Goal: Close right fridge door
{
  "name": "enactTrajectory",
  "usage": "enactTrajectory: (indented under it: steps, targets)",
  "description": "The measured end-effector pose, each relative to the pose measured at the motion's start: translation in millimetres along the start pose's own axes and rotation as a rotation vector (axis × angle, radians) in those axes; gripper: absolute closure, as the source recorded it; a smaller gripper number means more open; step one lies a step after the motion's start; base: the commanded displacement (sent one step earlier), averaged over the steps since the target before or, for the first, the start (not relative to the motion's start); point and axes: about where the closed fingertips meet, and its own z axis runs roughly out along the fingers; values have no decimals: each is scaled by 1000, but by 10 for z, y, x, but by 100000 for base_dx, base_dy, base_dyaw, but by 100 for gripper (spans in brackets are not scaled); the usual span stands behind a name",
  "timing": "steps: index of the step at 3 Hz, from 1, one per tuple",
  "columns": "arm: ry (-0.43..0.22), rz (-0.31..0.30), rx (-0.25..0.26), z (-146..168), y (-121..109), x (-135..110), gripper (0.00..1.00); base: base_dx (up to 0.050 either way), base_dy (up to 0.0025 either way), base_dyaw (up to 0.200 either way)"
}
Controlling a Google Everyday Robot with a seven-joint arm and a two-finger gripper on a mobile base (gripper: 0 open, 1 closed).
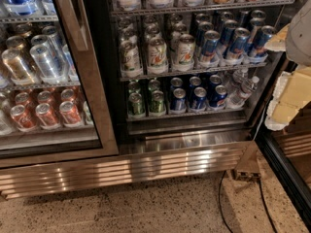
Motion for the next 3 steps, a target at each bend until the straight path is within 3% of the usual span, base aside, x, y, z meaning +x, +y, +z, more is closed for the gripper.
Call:
enactTrajectory:
  steps: [3]
  targets:
    - [0,0,0,0,0,0,0,-5000,1,-8]
